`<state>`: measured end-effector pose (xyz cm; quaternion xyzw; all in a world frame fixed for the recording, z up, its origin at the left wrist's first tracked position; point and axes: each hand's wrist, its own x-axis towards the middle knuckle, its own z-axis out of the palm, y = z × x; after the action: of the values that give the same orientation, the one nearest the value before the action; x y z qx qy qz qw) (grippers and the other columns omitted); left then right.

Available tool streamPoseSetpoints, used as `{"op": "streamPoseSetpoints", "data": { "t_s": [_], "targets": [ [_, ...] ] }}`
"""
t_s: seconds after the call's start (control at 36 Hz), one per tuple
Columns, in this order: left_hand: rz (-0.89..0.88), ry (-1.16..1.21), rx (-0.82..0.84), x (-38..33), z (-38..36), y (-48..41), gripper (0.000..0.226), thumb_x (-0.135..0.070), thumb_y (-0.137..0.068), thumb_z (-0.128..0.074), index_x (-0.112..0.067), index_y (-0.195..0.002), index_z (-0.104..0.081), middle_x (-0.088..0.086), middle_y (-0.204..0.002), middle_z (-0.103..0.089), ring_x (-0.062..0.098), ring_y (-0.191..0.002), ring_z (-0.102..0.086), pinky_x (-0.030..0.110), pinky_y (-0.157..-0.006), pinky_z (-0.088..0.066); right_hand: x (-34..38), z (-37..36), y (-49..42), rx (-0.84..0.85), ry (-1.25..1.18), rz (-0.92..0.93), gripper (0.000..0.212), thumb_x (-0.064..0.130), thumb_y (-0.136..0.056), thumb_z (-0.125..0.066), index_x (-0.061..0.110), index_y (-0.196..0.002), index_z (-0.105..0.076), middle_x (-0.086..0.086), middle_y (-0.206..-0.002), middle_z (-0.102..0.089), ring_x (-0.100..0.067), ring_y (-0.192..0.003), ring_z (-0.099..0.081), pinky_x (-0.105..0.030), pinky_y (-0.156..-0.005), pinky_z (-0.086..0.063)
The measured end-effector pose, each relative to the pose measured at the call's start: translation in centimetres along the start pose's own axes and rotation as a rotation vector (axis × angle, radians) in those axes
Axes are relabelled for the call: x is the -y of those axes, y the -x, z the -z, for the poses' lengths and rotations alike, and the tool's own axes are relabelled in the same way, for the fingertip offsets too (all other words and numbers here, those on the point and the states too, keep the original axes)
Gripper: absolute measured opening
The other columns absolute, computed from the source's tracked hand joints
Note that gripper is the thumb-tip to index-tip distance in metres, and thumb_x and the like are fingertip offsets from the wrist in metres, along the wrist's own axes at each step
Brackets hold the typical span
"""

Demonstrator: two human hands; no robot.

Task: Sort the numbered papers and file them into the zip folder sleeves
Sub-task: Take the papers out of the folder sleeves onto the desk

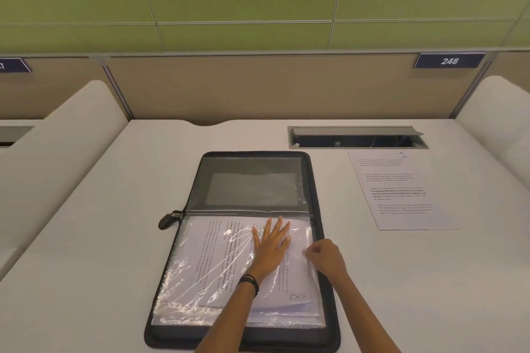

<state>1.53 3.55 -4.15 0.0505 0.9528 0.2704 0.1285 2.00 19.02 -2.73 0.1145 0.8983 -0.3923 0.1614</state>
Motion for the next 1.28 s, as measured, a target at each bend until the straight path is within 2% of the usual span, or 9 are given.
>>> {"op": "streamPoseSetpoints", "data": {
  "t_s": [0.44, 0.56, 0.69, 0.75, 0.86, 0.94, 1.03, 1.19, 1.28],
  "targets": [
    [-0.022, -0.043, -0.079, -0.3, -0.4, 0.9, 0.116, -0.087, -0.05, 0.031, -0.034, -0.149, 0.0, -0.009, -0.157, 0.012, 0.017, -0.144, 0.018, 0.032, -0.093, 0.04, 0.4, 0.7, 0.2, -0.03, 0.101, 0.019, 0.015, 0.024, -0.09, -0.06, 0.01, -0.085, -0.062, 0.002, -0.079, -0.058, -0.009, -0.064, -0.054, -0.009, -0.053, -0.037],
    [-0.053, -0.119, -0.124, -0.3, -0.8, 1.2, 0.093, -0.082, -0.063, 0.026, -0.036, -0.143, 0.011, -0.011, -0.149, 0.021, 0.022, -0.144, 0.019, 0.039, -0.101, 0.034, 0.6, 1.5, 0.3, -0.031, 0.131, 0.028, 0.013, 0.026, -0.091, -0.058, 0.014, -0.084, -0.058, 0.006, -0.077, -0.054, -0.007, -0.063, -0.051, -0.008, -0.053, -0.034],
    [-0.07, -0.088, -0.147, 0.3, -1.8, 1.3, 0.055, -0.075, -0.083, 0.007, -0.06, -0.132, 0.025, -0.008, -0.153, 0.007, 0.03, -0.141, 0.015, 0.045, -0.106, 0.025, 0.3, 2.4, 0.4, -0.038, 0.166, 0.03, 0.013, 0.026, -0.092, -0.057, 0.013, -0.089, -0.061, 0.006, -0.078, -0.052, -0.007, -0.069, -0.05, -0.017, -0.066, -0.038],
    [-0.06, -0.116, -0.155, 0.2, -1.8, 1.1, 0.068, -0.075, -0.082, 0.009, -0.047, -0.144, 0.009, -0.007, -0.152, 0.006, 0.032, -0.143, 0.006, 0.043, -0.106, 0.026, 0.0, 2.7, 0.3, -0.045, 0.167, 0.021, 0.016, 0.025, -0.091, -0.056, 0.011, -0.09, -0.064, 0.004, -0.08, -0.056, -0.008, -0.073, -0.053, -0.019, -0.068, -0.04],
    [-0.019, -0.097, -0.134, -0.2, -1.1, 0.7, 0.112, -0.085, -0.057, 0.026, -0.031, -0.15, -0.005, -0.009, -0.155, 0.011, 0.018, -0.143, 0.018, 0.046, -0.101, 0.034, -0.9, 4.0, 0.2, -0.087, 0.154, -0.008, 0.018, 0.022, -0.091, -0.054, 0.013, -0.076, -0.057, 0.003, -0.073, -0.055, -0.012, -0.07, -0.053, -0.022, -0.065, -0.041],
    [-0.043, -0.087, -0.144, -0.6, -0.7, 0.8, 0.114, -0.086, -0.056, 0.024, -0.032, -0.15, -0.011, -0.008, -0.158, 0.002, 0.016, -0.141, 0.018, 0.047, -0.102, 0.03, -1.9, 5.4, 0.1, -0.097, 0.138, -0.025, 0.017, 0.024, -0.094, -0.052, 0.01, -0.096, -0.061, -0.001, -0.092, -0.056, -0.014, -0.081, -0.052, -0.022, -0.072, -0.038],
    [-0.072, -0.095, -0.124, -1.2, -0.2, 0.7, 0.113, -0.084, -0.058, 0.023, -0.03, -0.149, -0.014, -0.006, -0.159, -0.002, 0.021, -0.146, 0.009, 0.045, -0.104, 0.026, -3.0, 6.9, 0.0, -0.093, 0.09, -0.066, 0.016, 0.023, -0.094, -0.053, 0.01, -0.096, -0.062, -0.006, -0.104, -0.062, -0.022, -0.092, -0.058, -0.024, -0.075, -0.039],
    [-0.095, -0.04, -0.012, -4.0, 0.8, -0.5, 0.057, -0.048, -0.098, -0.033, -0.027, -0.149, -0.017, -0.004, -0.159, -0.006, 0.018, -0.147, -0.001, 0.038, -0.11, 0.018, -4.8, 9.8, -0.2, -0.159, -0.004, -0.15, 0.007, 0.021, -0.089, -0.059, 0.015, -0.09, -0.063, -0.008, -0.109, -0.066, -0.027, -0.103, -0.059, -0.028, -0.08, -0.041],
    [-0.136, 0.006, 0.043, -5.1, 0.6, -1.3, 0.053, -0.034, -0.1, -0.04, -0.024, -0.149, -0.021, -0.003, -0.159, -0.011, 0.019, -0.147, -0.006, 0.037, -0.116, 0.004, -5.7, 11.0, -0.1, -0.224, -0.053, -0.195, 0.013, 0.021, -0.088, -0.06, 0.012, -0.096, -0.067, -0.01, -0.104, -0.068, -0.028, -0.098, -0.061, -0.028, -0.078, -0.043]
  ]
}}
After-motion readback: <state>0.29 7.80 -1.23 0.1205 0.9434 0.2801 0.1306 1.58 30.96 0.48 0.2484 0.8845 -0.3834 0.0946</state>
